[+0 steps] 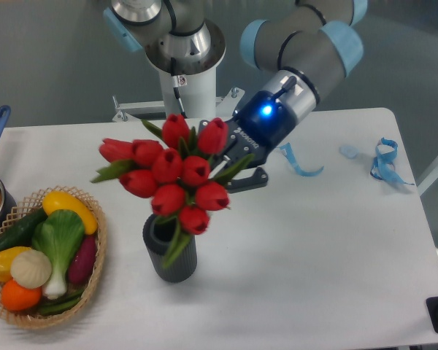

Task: Insert the flowers into the vase
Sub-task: 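Position the tulip stems above the vase opening and lower them in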

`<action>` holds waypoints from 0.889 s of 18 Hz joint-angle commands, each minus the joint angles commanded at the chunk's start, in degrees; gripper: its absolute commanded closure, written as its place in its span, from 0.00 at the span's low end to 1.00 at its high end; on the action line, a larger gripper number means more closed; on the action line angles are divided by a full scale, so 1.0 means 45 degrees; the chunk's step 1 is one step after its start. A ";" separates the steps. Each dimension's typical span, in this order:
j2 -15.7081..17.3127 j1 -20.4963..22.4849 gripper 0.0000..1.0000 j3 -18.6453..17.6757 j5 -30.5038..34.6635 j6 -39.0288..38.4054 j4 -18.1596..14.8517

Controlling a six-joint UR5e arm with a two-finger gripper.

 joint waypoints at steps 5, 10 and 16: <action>-0.0371 -0.0019 1.00 -0.0411 -0.0475 0.0995 0.0000; -0.0664 -0.0019 1.00 -0.0509 -0.0456 0.1697 -0.0019; -0.0782 -0.0058 1.00 -0.1075 -0.0417 0.2069 -0.0020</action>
